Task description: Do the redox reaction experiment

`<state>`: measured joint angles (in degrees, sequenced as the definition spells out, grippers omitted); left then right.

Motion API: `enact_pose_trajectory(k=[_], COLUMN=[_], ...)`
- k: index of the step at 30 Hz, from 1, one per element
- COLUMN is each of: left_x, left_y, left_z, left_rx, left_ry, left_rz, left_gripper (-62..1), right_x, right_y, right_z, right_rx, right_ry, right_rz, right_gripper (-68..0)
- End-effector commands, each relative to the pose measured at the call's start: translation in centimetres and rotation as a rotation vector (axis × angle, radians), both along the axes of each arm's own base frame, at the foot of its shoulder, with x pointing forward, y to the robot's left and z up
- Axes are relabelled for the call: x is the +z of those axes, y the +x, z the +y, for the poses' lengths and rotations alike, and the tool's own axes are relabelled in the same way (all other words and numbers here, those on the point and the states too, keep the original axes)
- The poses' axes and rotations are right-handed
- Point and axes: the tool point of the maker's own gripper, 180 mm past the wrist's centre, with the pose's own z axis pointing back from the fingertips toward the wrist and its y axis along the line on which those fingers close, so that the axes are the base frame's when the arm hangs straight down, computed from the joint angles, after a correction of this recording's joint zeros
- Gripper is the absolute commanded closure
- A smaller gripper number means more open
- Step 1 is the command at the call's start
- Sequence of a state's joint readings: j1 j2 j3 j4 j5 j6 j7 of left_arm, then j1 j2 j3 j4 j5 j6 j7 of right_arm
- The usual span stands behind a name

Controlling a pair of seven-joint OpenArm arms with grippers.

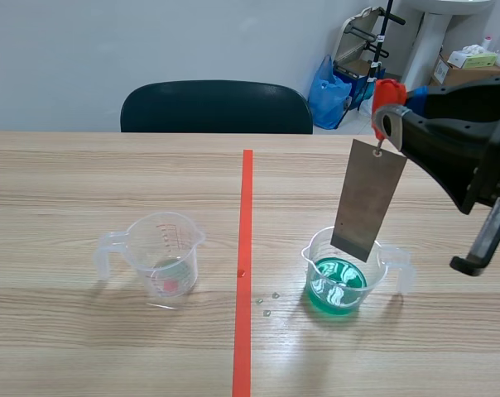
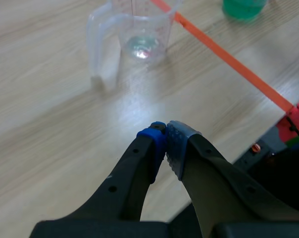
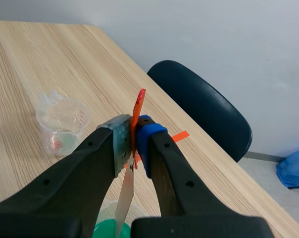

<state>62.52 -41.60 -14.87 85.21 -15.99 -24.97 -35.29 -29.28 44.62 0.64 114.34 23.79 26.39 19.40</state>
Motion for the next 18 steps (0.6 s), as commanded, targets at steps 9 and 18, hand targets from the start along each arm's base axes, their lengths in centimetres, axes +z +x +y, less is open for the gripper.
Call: enact_pose_trajectory(k=[9, 18], left_x=[0.8, 1.7], left_y=[-6.3, -6.7], left_z=[-0.2, 0.7], left_rx=[0.015, 0.06], left_ry=[0.0, 0.018], left_rz=[0.017, -0.024], left_gripper=[-2.7, -5.1], right_x=[1.1, 1.1], right_y=[-0.1, -0.1], right_z=[0.3, 0.3], right_rx=[0.017, 0.015], right_ry=[0.015, 0.015], right_rz=[-0.03, -0.031], right_gripper=[-1.9, -2.0])
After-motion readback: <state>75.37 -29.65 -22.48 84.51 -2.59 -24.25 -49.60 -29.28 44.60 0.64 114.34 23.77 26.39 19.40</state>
